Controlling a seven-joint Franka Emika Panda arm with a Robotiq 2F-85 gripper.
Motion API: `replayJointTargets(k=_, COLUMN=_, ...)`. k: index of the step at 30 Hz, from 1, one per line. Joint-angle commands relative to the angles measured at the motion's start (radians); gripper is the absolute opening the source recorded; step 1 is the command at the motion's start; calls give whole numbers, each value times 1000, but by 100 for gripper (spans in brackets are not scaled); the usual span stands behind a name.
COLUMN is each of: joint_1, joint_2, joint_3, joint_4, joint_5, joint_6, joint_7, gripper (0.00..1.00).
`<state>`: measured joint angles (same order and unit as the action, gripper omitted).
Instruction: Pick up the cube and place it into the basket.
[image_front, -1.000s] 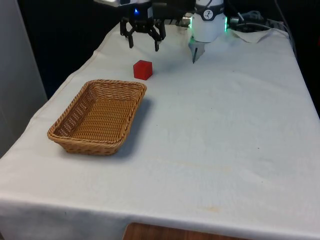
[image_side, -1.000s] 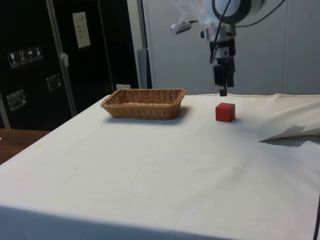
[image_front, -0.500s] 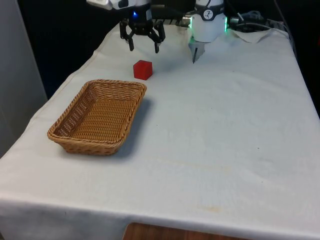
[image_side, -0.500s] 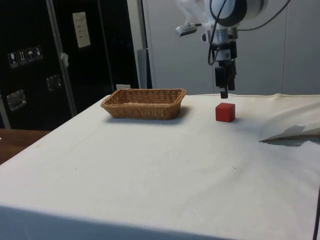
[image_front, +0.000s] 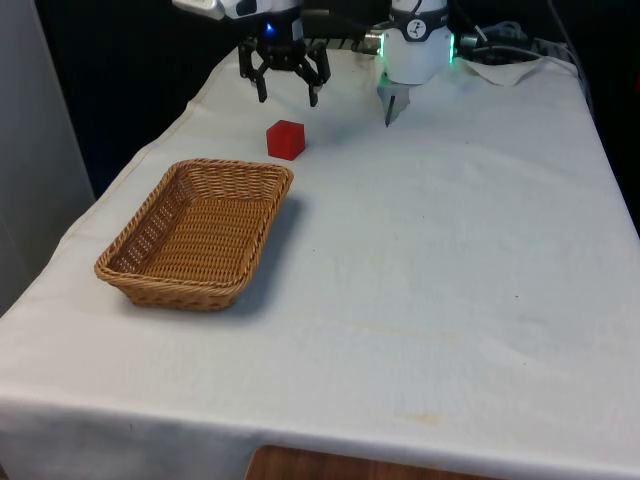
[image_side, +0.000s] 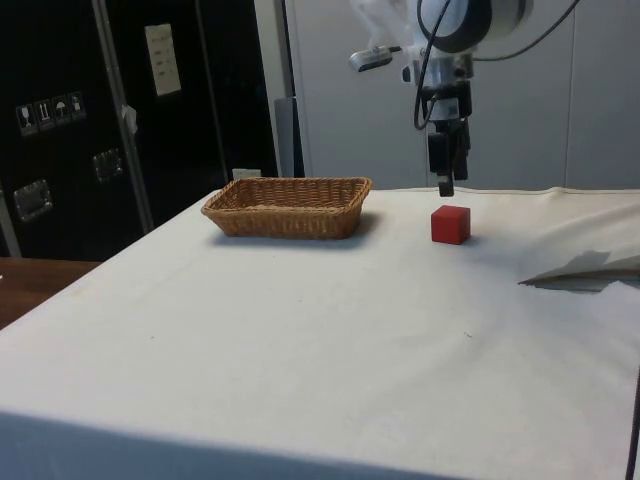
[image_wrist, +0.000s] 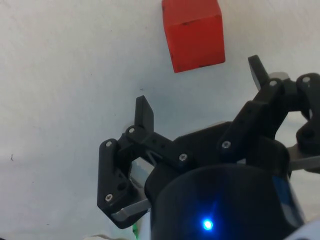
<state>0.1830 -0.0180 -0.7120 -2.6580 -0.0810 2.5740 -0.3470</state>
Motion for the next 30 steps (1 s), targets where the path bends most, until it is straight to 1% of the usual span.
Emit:
replayJointTargets(k=1, joint_1=1, joint_2=3, joint_3=1, joint_4=1, joint_5=0, joint_6=0, joint_7=0, gripper=100)
replayJointTargets(k=2, joint_1=4, joint_2=11, joint_3=4, joint_4=3, joint_5=17, joint_6=8, joint_7=-5, gripper=100)
replayJointTargets(k=5, joint_1=4, joint_2=20, joint_3=7, joint_4=2, joint_5=24, joint_6=20, joint_7=-9, gripper=100)
replayJointTargets(k=8, joint_1=3, joint_2=36, joint_3=11, joint_4=-4, joint_5=41, joint_6=47, joint_7=-17, gripper=100)
replayJointTargets(k=9, joint_1=1, joint_2=42, joint_3=9, joint_4=4, joint_5=23, joint_6=34, joint_7=-5, gripper=100)
replayJointTargets(k=10, joint_1=2, joint_2=40, joint_3=12, joint_4=-6, joint_5=45, joint_6=56, joint_7=-18, gripper=100)
replayJointTargets(k=17, joint_1=1, joint_2=75, joint_3=22, joint_4=-26, joint_5=99, joint_6=139, joint_7=-43, gripper=100)
replayJointTargets(k=18, joint_1=2, joint_2=84, joint_3=16, joint_4=-17, joint_5=78, joint_6=122, joint_7=-30, gripper=100)
replayJointTargets(k=19, joint_1=1, joint_2=79, joint_3=23, joint_4=-29, joint_5=105, joint_6=148, joint_7=-45, gripper=100)
replayJointTargets(k=20, joint_1=1, joint_2=79, joint_3=23, joint_4=-29, joint_5=105, joint_6=148, joint_7=-45, gripper=100)
replayJointTargets(k=21, joint_1=1, joint_2=86, joint_3=26, joint_4=-33, joint_5=116, joint_6=165, joint_7=-48, gripper=100)
replayJointTargets(k=24, joint_1=0, joint_2=94, joint_3=30, joint_4=-39, joint_5=128, joint_6=188, joint_7=-50, gripper=100)
replayJointTargets(k=25, joint_1=2, joint_2=106, joint_3=23, joint_4=-29, joint_5=106, joint_6=173, joint_7=-36, gripper=100)
replayJointTargets(k=26, joint_1=0, joint_2=97, joint_3=31, joint_4=-41, joint_5=131, joint_6=196, joint_7=-50, gripper=100)
replayJointTargets(k=27, joint_1=-1, joint_2=102, joint_3=33, joint_4=-45, joint_5=139, joint_6=209, joint_7=-51, gripper=100)
replayJointTargets(k=30, joint_1=-1, joint_2=107, joint_3=35, joint_4=-49, joint_5=145, joint_6=224, joint_7=-51, gripper=100)
